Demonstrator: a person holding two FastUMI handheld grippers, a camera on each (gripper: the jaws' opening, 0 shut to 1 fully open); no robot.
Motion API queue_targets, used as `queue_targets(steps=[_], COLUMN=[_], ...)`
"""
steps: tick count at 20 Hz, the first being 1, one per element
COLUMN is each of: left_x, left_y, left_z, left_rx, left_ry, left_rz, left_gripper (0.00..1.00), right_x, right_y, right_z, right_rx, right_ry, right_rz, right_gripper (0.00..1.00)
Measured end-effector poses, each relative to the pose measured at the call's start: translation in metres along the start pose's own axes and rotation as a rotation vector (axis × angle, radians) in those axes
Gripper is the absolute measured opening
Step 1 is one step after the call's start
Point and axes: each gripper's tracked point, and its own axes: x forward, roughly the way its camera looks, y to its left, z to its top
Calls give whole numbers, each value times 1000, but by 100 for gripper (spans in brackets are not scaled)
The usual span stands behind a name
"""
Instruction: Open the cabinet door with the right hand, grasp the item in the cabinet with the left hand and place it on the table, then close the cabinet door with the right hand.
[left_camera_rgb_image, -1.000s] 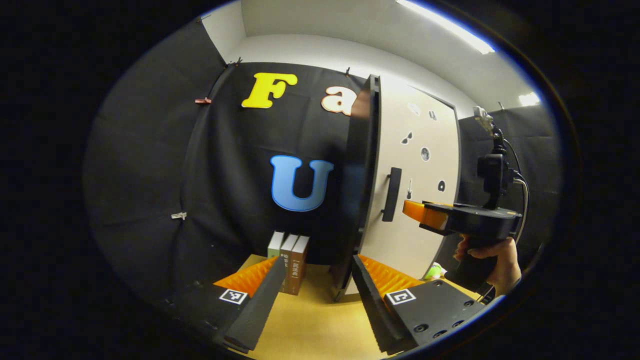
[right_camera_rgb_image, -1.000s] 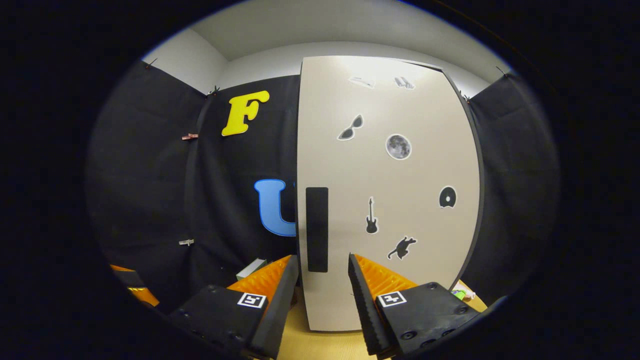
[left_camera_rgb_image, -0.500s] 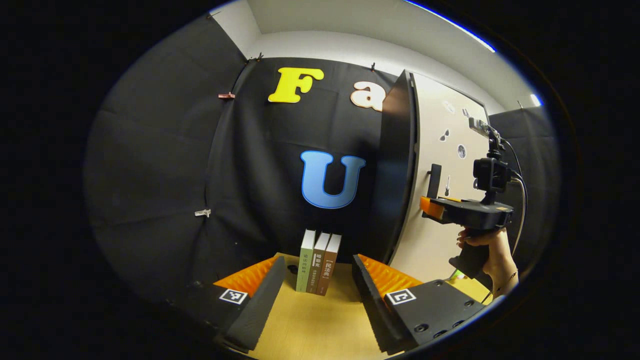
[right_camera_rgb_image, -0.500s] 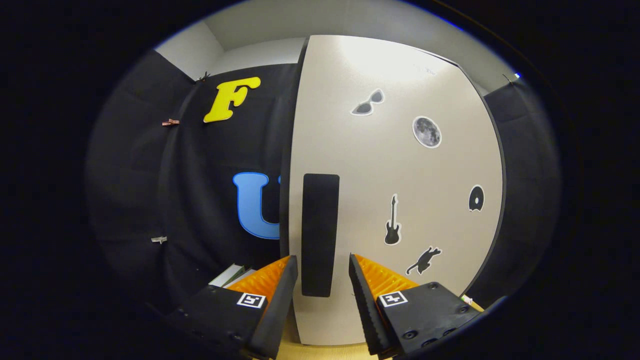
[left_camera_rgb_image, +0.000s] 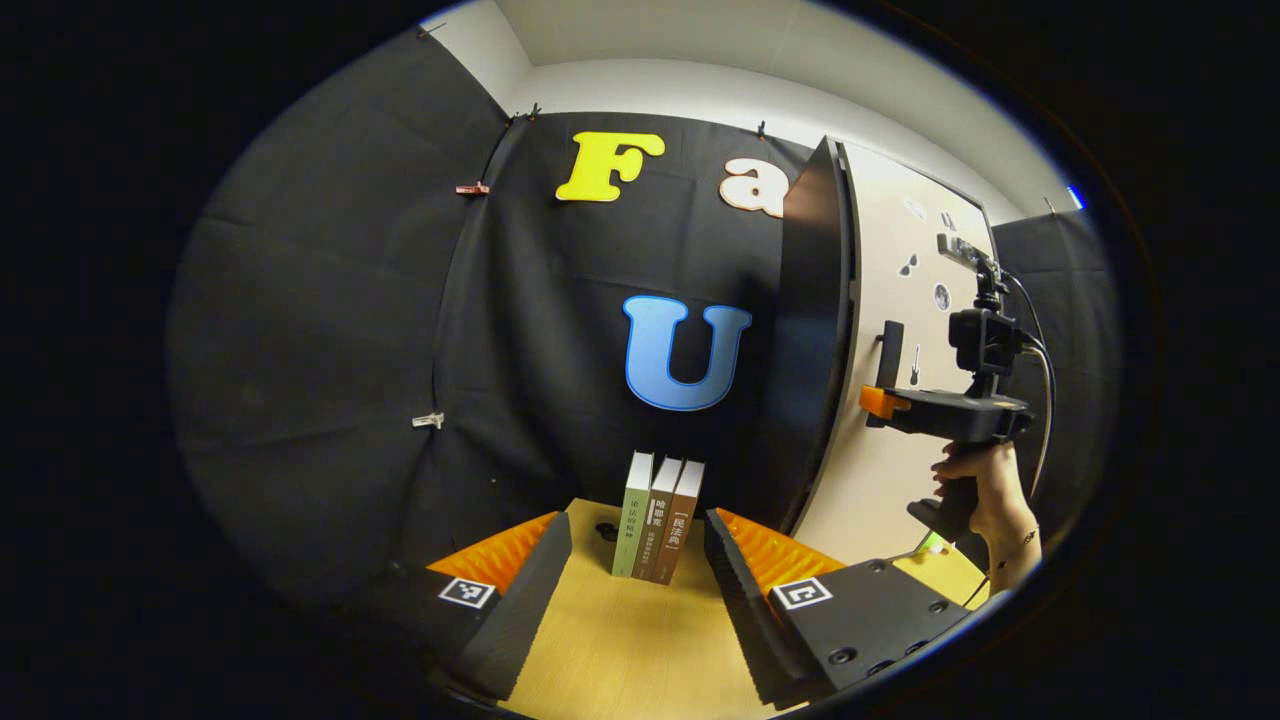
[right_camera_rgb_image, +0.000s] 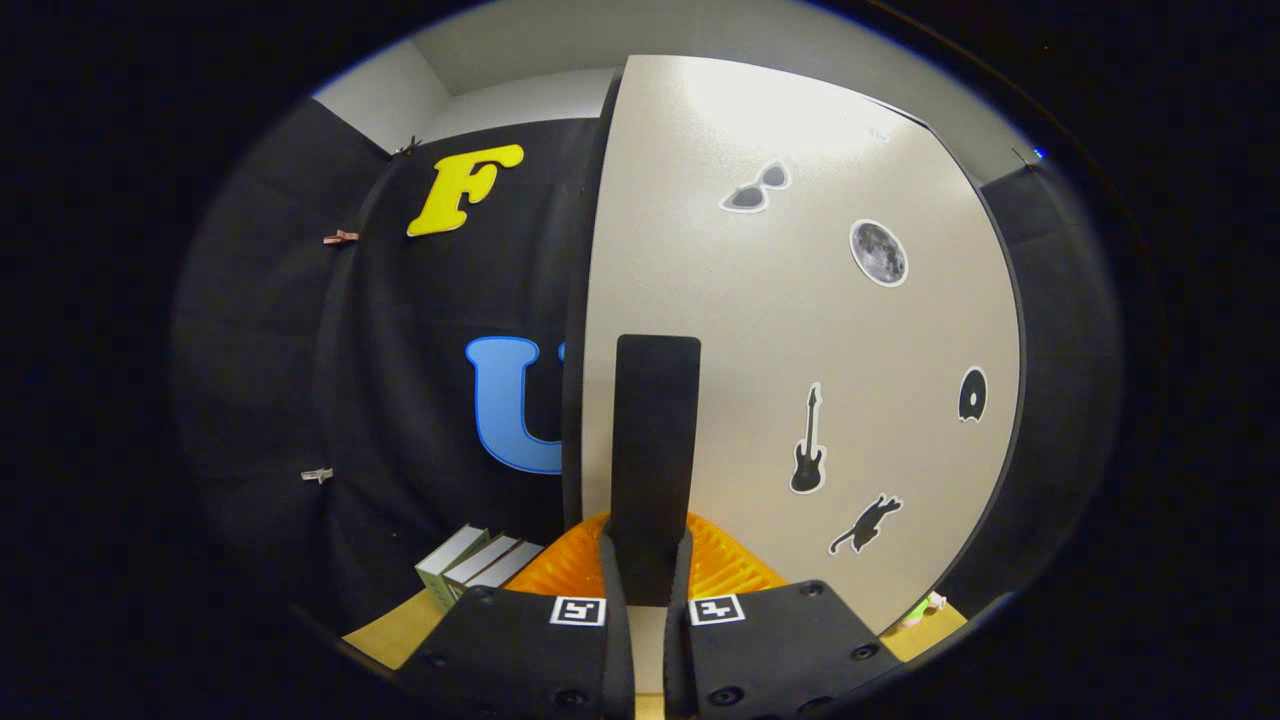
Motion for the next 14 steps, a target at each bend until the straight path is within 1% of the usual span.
queue_targets(steps=[3,6,9,14], left_x=[-9,-21,-39,-66], left_y=[-10,-32,-57,-103], left_z=[6,11,19,13], left_rx=[1,30,47,74], left_ry=[-19,-38,-67,-65], left_rz=[-16,-58,-102,-186], left_gripper=[86,86,86,85], right_x=[-46,-88,-121,-182], right_y=[-9,-21,-38,-79], right_z=[4,0,1,4], right_rx=[18,8,-6,11], right_ry=[7,22,38,43], right_rz=[46,67,67,60], right_gripper=[16,16,15,15])
